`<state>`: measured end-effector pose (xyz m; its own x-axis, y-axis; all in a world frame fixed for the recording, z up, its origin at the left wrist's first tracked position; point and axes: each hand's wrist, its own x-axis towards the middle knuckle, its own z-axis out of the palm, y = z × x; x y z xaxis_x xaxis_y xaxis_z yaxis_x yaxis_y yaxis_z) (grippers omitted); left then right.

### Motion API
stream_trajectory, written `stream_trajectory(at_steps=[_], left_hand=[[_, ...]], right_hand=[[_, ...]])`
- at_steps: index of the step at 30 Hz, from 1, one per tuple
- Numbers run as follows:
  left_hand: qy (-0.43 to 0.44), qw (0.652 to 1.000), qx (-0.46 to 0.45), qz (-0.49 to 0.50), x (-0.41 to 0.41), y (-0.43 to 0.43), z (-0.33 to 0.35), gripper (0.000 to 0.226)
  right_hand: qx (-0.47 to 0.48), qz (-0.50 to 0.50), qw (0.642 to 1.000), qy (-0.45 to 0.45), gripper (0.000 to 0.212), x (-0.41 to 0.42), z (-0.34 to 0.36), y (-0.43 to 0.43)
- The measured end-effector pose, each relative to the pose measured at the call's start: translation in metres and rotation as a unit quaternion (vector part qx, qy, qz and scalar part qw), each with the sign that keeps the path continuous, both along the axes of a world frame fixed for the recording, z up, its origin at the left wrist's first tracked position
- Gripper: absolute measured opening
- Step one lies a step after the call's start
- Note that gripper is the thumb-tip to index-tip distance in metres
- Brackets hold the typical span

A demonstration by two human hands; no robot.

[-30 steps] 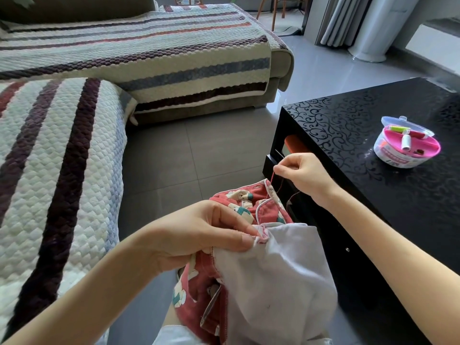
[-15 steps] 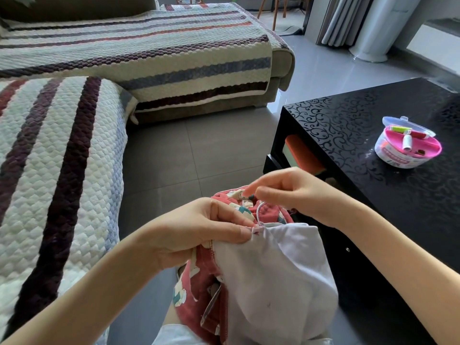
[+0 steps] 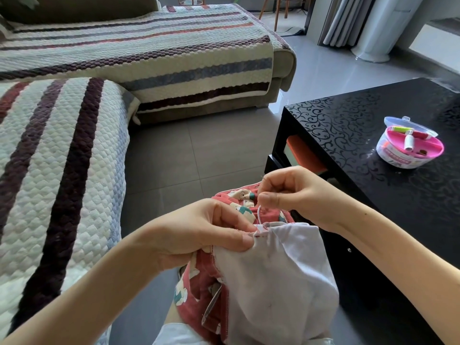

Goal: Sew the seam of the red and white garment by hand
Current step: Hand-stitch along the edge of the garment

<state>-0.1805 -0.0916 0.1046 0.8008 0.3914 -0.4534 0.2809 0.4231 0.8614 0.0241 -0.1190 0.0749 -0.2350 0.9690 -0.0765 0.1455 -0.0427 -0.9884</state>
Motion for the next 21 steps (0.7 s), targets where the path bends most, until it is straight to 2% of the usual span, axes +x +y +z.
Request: stream_trajectory(at_steps=[4,7,12,14,16,18,20,21], left_hand=[[-0.003,1.0,0.005,-0.008,0.0,0.001,0.0,0.014],[-0.003,1.0,0.006,-0.008,0.0,0.001,0.0,0.013],[0.008,1.0,0.02,0.01,-0.001,0.0,-0.002,0.011],[0.011,1.0,0.023,0.012,-0.001,-0.001,-0.002,0.011],[0.011,1.0,0.018,0.013,-0.001,0.0,-0.002,0.009],[0.007,1.0,0.011,0.013,-0.002,0.0,-0.002,0.012],[0.007,1.0,0.007,0.022,-0.004,0.001,-0.004,0.01],[0.007,1.0,0.003,0.03,-0.004,0.001,-0.003,0.01]], right_hand=[[0.027,-0.041,0.998,-0.047,0.02,0.0,-0.002,0.001],[0.05,-0.089,0.987,-0.123,0.024,0.001,-0.004,0.003],[0.136,-0.201,0.916,-0.319,0.02,0.009,-0.018,0.006],[0.158,-0.231,0.887,-0.367,0.017,0.008,-0.021,0.004],[0.176,-0.232,0.893,-0.344,0.013,0.006,-0.02,0.003],[0.169,-0.185,0.942,-0.224,0.011,0.005,-0.013,-0.002],[0.126,-0.075,0.987,-0.073,0.028,0.003,-0.006,-0.012],[0.092,-0.021,0.995,-0.023,0.033,0.002,-0.004,-0.017]])
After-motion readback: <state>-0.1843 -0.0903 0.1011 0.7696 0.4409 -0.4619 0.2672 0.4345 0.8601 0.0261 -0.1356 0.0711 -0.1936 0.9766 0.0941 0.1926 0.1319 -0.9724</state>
